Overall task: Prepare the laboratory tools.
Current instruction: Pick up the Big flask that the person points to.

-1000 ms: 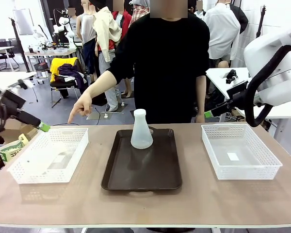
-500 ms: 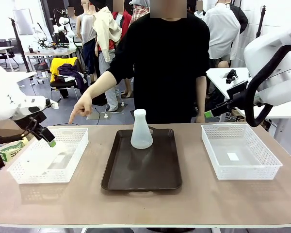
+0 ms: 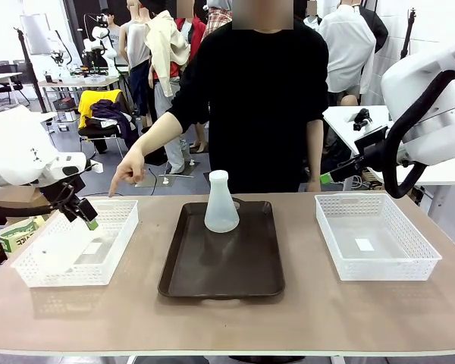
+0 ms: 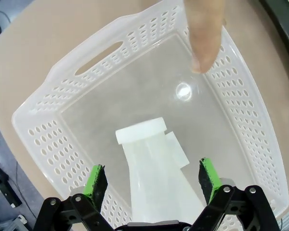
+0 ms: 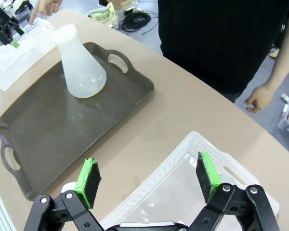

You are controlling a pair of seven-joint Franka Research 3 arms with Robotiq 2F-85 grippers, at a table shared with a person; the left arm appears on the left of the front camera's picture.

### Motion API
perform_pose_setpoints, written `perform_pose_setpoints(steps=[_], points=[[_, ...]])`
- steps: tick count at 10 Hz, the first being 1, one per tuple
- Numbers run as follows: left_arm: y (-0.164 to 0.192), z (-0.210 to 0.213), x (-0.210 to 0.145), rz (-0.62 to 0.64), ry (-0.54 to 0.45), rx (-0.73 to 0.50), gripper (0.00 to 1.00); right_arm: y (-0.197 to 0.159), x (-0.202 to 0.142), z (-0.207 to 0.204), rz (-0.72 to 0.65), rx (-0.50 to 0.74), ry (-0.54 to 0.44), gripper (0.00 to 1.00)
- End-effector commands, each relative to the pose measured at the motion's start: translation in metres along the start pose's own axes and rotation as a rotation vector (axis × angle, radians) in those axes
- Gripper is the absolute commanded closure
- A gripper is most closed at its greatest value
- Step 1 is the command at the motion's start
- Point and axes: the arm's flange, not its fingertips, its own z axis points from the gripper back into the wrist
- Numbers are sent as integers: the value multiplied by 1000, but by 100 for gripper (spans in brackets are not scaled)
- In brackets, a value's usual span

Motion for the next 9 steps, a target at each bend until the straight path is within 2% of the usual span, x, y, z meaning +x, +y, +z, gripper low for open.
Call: perform_pose_setpoints(steps=[1, 7, 8, 9], points=[[5, -13, 16, 25, 36, 38, 0, 1, 1, 3, -10, 1, 15, 0], [-2, -36, 25, 24, 66, 55, 0, 1, 1, 3, -10, 1, 15, 0], [-2, -38, 25, 17, 82, 62, 7, 1, 1, 3, -10, 1, 15, 0], [-3, -39, 25, 12, 85, 63, 22, 1, 1, 3, -10, 1, 15, 0]])
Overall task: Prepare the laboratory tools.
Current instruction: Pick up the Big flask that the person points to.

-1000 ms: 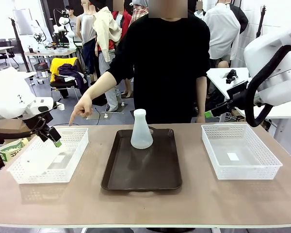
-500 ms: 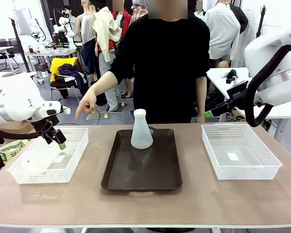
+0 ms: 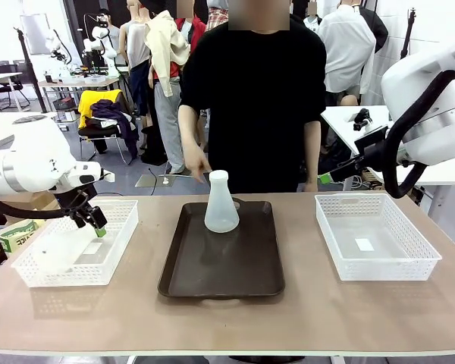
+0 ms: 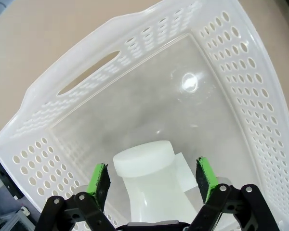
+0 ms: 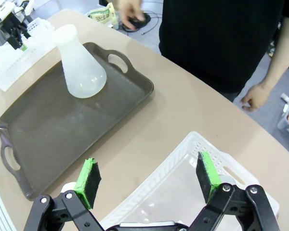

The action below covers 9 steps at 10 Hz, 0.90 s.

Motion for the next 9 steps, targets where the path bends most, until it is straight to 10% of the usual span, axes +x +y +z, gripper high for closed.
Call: perform_pose_setpoints(steps=[1, 5, 9], points=[[-1, -1, 8, 12, 20, 38, 38, 1, 1, 2, -10, 2, 15, 0], [-1, -3, 10, 18, 16, 21, 100, 1, 1, 2, -10, 2, 15, 0], [0, -3, 7, 40, 58, -19, 100, 1, 1, 2, -10, 2, 15, 0]])
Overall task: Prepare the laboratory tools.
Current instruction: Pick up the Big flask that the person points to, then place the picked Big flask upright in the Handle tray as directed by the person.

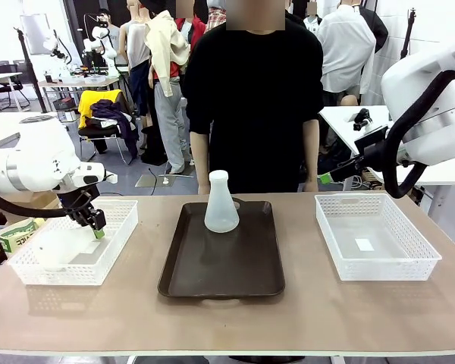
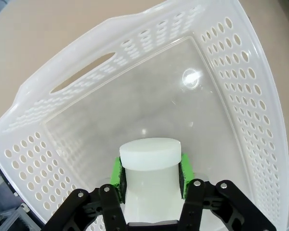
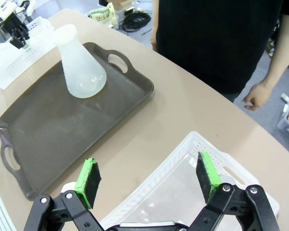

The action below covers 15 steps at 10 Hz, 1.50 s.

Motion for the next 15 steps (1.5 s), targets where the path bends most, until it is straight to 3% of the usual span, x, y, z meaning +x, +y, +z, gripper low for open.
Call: perform_pose_setpoints(steps=[1, 15], points=[[0, 0, 1, -5, -11, 7, 100, 1, 1, 2, -10, 1, 15, 0], [0, 0, 1, -5, -11, 7, 100, 1, 1, 2, -10, 1, 15, 0]])
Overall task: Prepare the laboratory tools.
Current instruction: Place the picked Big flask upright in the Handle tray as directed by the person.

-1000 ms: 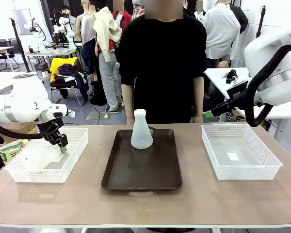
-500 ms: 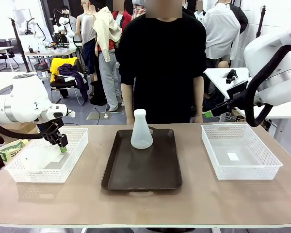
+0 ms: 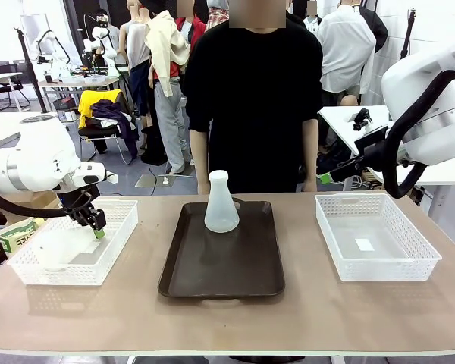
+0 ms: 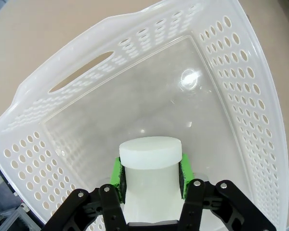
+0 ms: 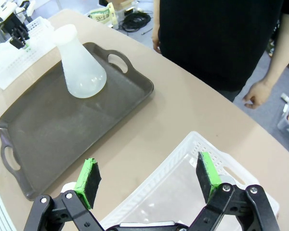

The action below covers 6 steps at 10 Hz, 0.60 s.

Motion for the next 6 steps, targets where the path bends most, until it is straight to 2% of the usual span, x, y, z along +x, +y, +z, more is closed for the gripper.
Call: perform_pose_setpoints(steps=[1, 3, 4, 6], points=[[0, 0, 0, 0, 0, 0, 100, 1, 1, 2, -10, 2, 15, 0], [-27, 22, -5, -70, -34, 24, 100, 1, 1, 2, -10, 2, 15, 0], [-41, 38, -6, -63, -70, 59, 100, 1, 1, 2, -10, 2, 15, 0], [-62, 66, -1, -34, -64, 73, 100, 1, 1, 2, -10, 2, 15, 0]])
